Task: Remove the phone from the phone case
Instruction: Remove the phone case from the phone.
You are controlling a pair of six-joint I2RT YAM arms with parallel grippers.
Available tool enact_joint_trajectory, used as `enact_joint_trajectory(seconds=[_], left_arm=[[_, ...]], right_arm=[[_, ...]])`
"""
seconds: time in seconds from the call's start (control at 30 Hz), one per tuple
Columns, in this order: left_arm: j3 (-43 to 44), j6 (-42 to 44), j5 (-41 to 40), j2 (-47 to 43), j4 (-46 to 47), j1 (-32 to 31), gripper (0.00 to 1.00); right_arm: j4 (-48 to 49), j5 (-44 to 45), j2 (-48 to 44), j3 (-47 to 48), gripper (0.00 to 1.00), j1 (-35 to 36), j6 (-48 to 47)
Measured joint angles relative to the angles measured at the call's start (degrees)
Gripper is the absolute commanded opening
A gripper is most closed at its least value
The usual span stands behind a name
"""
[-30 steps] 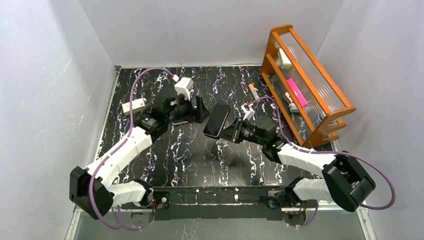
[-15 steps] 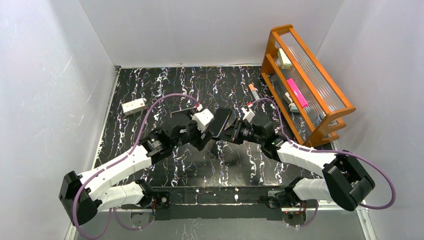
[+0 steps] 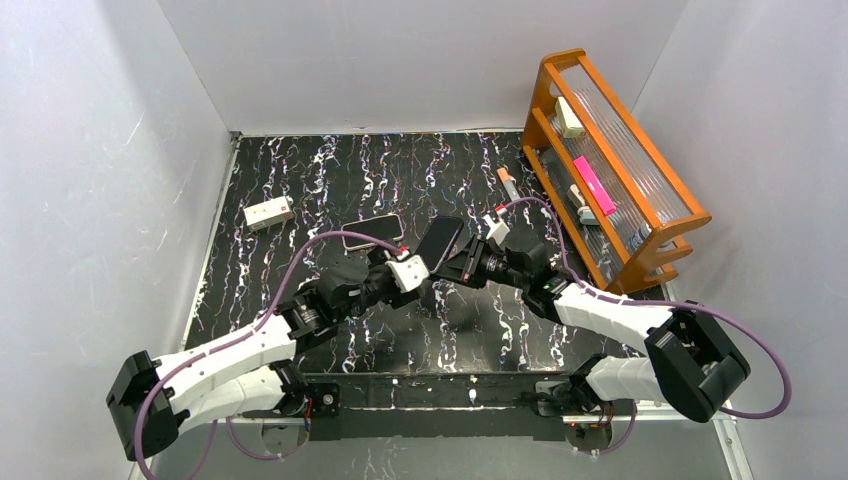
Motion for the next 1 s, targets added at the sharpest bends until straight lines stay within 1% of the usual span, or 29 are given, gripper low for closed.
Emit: enact_joint_trajectory(seconds=[0.3, 0.53, 0.73, 1.0], left_arm=[[-0.72, 5.07, -1.42, 2.1, 5.55, -1.66, 0.56], [-0.72, 7.67, -1.46, 5.18, 6.67, -2.78, 0.56], [-0.72, 9.25, -2.03, 6.58, 7.74, -3.37, 0.51], [-0.68, 15.74, -4.85, 10.25, 10.36, -5.51, 0.51]], right_arm=[[1.18, -0.24, -0.31, -0.07, 0.01, 0.0, 0.85], [2.47, -0.44, -0.42, -1.31, 0.01, 0.0, 1.7], [2.51, -0.39, -0.59, -1.64, 0.01, -0.04, 1.81], [2.34, -0.5, -0.59, -1.95, 0.01, -0.07, 2.6]])
